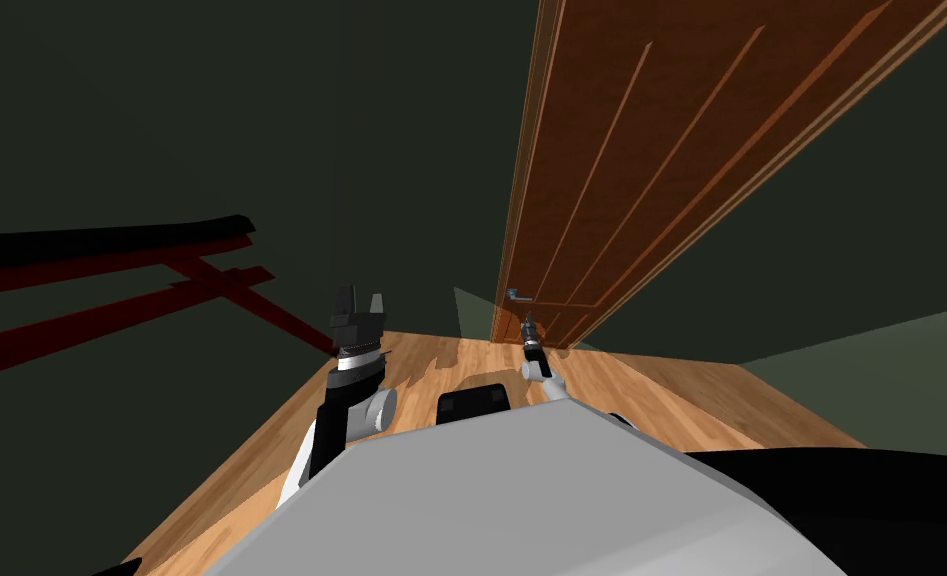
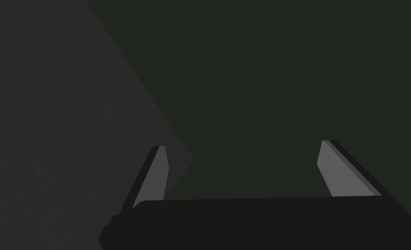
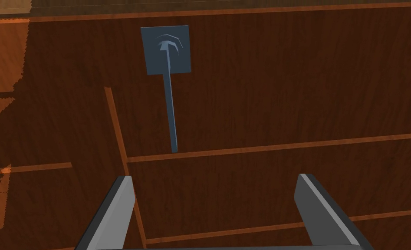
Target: Pull the door open
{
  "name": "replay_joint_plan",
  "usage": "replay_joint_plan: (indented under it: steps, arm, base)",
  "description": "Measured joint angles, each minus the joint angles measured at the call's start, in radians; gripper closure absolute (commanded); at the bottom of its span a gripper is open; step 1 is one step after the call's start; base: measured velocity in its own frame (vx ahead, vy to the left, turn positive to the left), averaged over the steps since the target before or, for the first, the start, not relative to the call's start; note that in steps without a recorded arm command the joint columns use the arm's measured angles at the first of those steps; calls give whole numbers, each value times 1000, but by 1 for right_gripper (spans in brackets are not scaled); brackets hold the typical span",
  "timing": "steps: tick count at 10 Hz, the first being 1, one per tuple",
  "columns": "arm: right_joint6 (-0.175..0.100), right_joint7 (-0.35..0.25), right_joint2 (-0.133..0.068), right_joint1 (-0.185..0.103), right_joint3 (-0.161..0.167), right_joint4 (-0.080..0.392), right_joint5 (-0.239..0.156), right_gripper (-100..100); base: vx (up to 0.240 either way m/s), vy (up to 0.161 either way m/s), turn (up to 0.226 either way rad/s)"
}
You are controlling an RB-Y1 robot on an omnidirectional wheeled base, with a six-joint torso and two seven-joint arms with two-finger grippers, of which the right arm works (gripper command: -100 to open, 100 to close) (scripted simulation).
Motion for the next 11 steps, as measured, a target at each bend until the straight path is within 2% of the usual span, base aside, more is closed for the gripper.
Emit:
replay_joint_plan:
  steps: [3,8,9,10,11]
  arm:
    - [-2,11,-4,-17,-1,50,-11,-100]
    - [-22,23,-6,-52,-2,148,-26,-100]
    - [-23,24,-6,-53,-2,151,-26,-100]
    - [-18,17,-18,-42,-6,140,-30,-100]
    - [-40,-3,-33,-60,-8,193,-33,-100]
  base:
    - [68,-48,62]
    - [62,-43,62]
    - [141,-1,115]
    - [227,-2,138]
    - [152,9,46]
